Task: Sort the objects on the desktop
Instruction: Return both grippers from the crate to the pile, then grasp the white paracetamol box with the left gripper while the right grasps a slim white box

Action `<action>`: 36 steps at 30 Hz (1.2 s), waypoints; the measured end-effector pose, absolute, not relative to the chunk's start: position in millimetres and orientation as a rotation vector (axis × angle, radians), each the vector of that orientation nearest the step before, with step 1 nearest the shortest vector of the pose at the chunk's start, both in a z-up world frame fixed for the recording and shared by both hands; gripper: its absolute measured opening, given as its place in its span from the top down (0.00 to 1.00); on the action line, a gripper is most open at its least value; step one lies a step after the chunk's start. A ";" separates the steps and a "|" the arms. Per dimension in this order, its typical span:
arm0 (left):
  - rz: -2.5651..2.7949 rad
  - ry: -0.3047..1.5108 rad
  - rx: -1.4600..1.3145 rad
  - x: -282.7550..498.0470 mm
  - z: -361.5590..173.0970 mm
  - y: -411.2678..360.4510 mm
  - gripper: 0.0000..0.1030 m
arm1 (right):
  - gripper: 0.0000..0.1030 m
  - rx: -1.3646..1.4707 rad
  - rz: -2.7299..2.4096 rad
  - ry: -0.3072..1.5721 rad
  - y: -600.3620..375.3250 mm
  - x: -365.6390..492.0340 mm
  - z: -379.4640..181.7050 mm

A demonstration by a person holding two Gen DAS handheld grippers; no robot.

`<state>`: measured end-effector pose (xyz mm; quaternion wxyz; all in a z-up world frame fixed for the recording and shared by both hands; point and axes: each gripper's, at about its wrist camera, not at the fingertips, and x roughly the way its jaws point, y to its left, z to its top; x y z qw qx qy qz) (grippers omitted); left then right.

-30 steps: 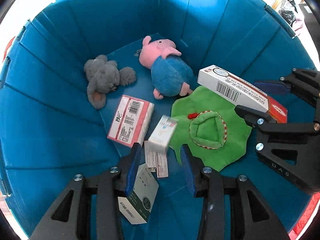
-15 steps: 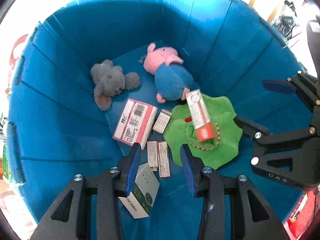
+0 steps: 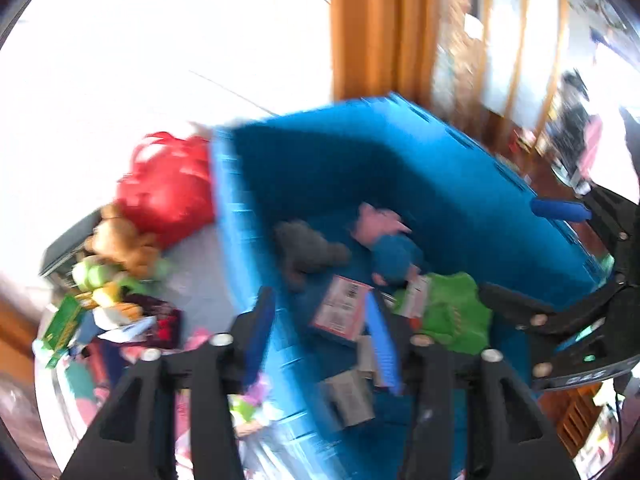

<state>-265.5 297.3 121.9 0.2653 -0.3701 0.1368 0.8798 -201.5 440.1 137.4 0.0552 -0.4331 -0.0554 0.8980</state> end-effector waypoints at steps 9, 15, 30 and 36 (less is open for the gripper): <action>2.736 0.173 -0.860 -246.9 100.6 123.1 0.34 | 0.00 -1.052 3.018 -0.069 333.7 -191.0 156.6; 2.898 0.074 -0.999 -235.9 56.0 14.5 0.34 | 0.00 -1.051 3.192 -0.006 251.1 -199.5 140.1; 2.841 -0.284 -1.646 -197.4 -130.3 -129.1 0.34 | 0.00 -1.560 3.124 -0.033 122.0 -226.0 -24.4; 2.776 -0.276 -1.747 -213.2 -174.2 -109.0 0.34 | 0.00 -1.696 3.009 -0.037 118.2 -227.5 -70.2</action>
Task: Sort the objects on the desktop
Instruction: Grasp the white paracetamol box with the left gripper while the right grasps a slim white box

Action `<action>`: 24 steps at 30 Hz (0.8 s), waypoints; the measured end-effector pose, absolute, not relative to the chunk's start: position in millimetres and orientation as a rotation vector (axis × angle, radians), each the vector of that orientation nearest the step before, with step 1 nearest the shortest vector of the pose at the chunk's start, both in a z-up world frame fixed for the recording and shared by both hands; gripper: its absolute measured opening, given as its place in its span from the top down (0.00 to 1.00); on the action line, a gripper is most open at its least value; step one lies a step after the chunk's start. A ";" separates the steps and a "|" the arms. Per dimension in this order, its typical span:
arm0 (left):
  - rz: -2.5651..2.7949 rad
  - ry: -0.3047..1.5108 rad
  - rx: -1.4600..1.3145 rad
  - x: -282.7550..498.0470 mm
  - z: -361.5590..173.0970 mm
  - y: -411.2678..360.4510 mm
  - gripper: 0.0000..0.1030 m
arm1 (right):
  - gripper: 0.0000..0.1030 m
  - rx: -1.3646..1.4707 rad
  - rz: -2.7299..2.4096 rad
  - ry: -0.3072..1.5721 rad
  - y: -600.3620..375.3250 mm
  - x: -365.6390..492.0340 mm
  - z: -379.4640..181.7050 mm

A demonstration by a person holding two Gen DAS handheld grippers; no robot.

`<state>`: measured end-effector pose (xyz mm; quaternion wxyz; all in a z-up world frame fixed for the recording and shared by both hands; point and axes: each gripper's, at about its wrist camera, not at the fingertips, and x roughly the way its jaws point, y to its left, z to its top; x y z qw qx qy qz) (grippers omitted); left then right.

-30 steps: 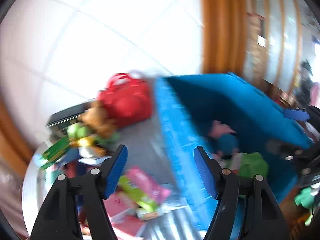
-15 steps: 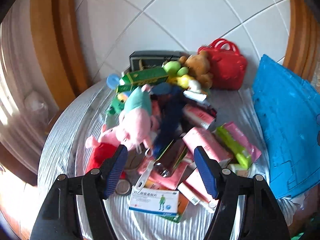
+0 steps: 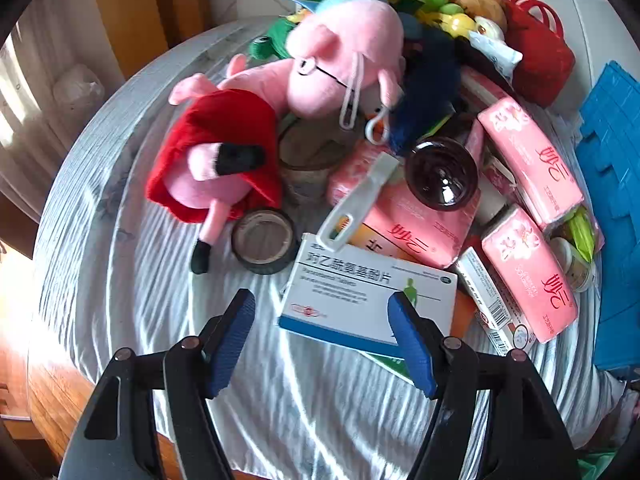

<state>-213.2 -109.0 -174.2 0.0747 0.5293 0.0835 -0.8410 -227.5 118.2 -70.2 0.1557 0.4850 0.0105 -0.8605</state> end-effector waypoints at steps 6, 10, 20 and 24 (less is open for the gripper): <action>-2.561 0.143 1.700 -222.7 -201.4 -57.1 0.34 | 0.00 1.469 -2.439 0.049 116.9 -231.2 -93.8; -2.535 0.098 1.647 -207.8 -202.3 -62.9 0.33 | 0.00 1.427 -2.400 0.061 108.2 -231.5 -91.3; -2.210 0.325 1.607 -151.2 -213.7 -160.1 0.30 | 0.29 1.348 -2.213 0.121 53.8 -233.1 -100.1; -2.291 0.492 1.562 -145.3 -197.4 -149.2 0.30 | 0.50 1.390 -2.134 0.123 38.5 -235.8 -117.4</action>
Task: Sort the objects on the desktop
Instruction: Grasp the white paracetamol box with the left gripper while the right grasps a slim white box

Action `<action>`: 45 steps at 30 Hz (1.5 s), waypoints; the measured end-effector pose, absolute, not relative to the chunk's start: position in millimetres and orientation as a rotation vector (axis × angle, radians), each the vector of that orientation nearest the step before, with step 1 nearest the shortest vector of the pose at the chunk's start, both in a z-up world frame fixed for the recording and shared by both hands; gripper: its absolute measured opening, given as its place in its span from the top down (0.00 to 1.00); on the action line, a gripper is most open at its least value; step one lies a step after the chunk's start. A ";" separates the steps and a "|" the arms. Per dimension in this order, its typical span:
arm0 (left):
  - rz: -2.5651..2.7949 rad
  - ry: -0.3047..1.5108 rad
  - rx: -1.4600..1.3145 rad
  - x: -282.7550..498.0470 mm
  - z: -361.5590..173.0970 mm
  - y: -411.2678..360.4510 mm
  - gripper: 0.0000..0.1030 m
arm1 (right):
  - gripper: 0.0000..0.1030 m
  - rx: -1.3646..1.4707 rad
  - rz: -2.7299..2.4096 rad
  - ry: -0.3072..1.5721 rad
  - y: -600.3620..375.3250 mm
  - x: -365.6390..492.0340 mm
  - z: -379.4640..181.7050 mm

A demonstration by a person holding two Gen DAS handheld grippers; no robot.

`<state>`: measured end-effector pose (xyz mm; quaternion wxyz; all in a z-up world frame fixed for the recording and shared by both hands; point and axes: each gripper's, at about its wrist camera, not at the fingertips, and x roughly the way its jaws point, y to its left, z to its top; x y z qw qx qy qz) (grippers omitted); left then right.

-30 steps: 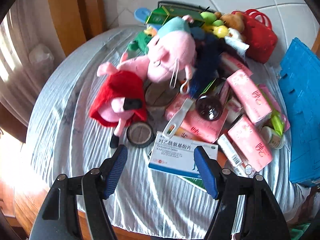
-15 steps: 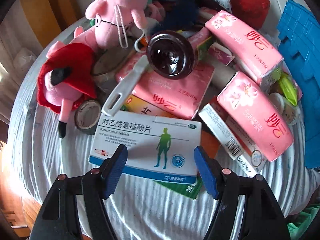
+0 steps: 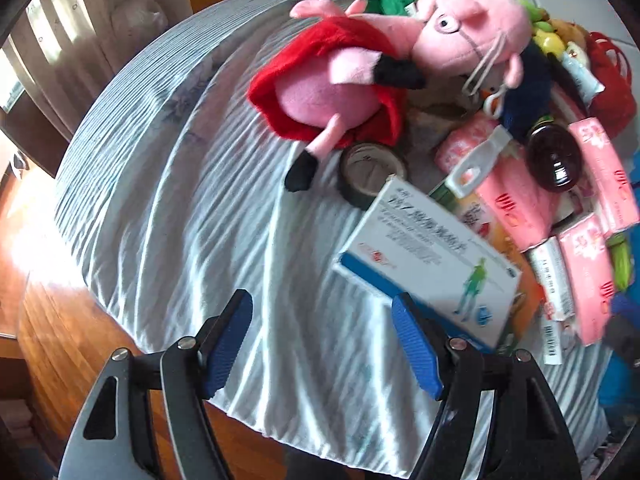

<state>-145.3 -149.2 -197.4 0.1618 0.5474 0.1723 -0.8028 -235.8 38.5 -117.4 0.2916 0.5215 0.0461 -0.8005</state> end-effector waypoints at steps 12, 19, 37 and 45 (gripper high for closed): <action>-2.340 0.256 1.730 -151.0 -227.7 -81.4 0.27 | 0.53 1.518 -2.100 0.139 42.6 -255.9 -156.8; -2.128 0.357 1.684 -107.7 -236.1 -144.5 0.27 | 0.53 1.515 -2.103 0.220 29.2 -252.8 -165.5; -2.165 0.588 1.539 -173.9 -225.5 -160.8 0.14 | 0.64 1.578 -2.181 0.340 14.5 -272.1 -179.8; -2.200 0.583 1.583 -146.6 -219.3 -148.6 0.23 | 0.83 1.566 -2.167 0.289 23.3 -273.4 -175.8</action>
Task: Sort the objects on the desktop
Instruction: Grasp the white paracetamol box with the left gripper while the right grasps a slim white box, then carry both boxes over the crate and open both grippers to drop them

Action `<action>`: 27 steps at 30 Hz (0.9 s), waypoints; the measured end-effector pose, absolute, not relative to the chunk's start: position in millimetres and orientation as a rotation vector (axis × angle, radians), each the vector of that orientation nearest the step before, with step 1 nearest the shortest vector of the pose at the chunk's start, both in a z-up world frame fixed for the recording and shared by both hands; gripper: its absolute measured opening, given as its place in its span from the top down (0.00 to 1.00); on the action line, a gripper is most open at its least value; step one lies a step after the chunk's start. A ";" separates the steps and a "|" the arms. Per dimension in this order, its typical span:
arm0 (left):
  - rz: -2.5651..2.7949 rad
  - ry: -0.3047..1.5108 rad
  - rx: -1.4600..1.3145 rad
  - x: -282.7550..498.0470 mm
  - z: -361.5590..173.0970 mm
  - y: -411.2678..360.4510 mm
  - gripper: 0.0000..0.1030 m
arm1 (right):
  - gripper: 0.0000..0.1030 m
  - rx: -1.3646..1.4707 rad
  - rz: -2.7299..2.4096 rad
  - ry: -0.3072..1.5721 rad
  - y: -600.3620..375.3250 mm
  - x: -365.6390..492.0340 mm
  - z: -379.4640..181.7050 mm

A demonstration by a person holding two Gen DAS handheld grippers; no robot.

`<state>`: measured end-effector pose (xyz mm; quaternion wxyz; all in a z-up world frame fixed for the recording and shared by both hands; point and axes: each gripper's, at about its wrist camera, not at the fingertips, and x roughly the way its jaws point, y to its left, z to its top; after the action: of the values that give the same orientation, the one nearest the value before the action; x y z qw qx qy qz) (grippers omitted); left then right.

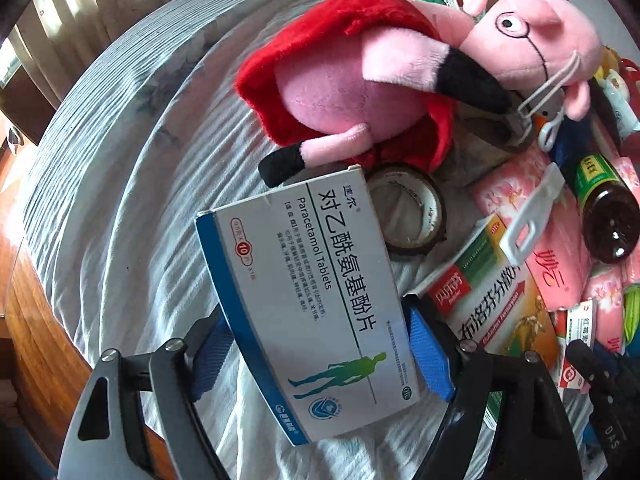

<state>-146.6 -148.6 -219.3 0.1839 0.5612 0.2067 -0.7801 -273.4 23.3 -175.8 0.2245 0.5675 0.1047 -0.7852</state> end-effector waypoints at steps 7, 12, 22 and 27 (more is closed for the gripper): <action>-2.355 0.442 1.478 -112.2 -150.2 -102.8 0.28 | 0.83 1.430 -2.185 0.217 38.3 -257.8 -132.5; -2.527 0.341 1.384 -116.5 -107.7 -74.2 0.29 | 0.83 1.310 -2.263 0.152 50.4 -253.8 -87.0; -2.956 0.130 1.105 -191.0 -11.1 -3.6 0.30 | 0.83 1.007 -2.554 0.017 130.6 -226.7 25.3; -3.184 0.042 0.949 -207.3 51.0 65.3 0.30 | 0.83 0.829 -2.766 -0.080 206.5 -206.4 89.0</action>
<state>-207.3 65.3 51.0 -0.0903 0.2846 0.0126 -0.9543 -206.4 206.5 89.0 0.1261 0.2847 -0.0275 -0.9499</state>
